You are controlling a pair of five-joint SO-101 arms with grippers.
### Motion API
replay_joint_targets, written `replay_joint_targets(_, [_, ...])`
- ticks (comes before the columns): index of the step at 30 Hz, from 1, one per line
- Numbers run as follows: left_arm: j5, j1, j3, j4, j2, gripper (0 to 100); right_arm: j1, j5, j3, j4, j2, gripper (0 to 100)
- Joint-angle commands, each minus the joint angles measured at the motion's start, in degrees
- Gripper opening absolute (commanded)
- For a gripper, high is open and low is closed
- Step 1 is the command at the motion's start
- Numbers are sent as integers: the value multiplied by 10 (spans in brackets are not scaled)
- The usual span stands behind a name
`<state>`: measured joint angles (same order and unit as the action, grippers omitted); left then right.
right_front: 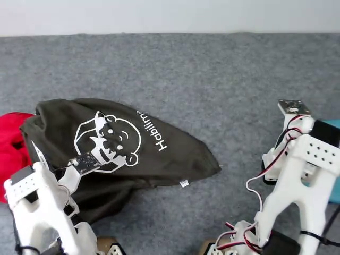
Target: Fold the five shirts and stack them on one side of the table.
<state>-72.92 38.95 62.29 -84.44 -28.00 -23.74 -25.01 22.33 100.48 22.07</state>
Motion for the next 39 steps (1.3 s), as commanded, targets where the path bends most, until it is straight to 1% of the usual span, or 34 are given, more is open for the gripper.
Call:
replay_joint_targets(1, [-6,3,-15,16,10,113,7,4,-3,21,12,9])
replay_joint_targets(9, [-4,3,21,119,75,107,7,5,-3,22,12,9])
replay_joint_targets(11, [8,3,18,137,91,77,7,5,-3,22,12,9])
replay_joint_targets(13, [15,2,12,144,98,17,12,5,-3,21,12,9])
replay_joint_targets(15, [16,4,-5,135,97,17,31,5,-3,21,12,9])
replay_joint_targets(21, [17,68,-118,84,97,15,135,5,-4,11,12,9])
replay_joint_targets(27, [17,127,-220,38,97,15,217,5,-4,-57,11,9])
replay_joint_targets(31, [33,137,-236,25,97,15,296,4,-4,-71,-15,9])
replay_joint_targets(36, [68,135,-234,25,97,15,409,3,-7,-74,-101,17])
replay_joint_targets(38, [80,135,-234,26,97,15,451,2,-7,-76,-133,59])
replay_joint_targets(39, [85,135,-234,27,97,15,472,2,-7,-76,-149,98])
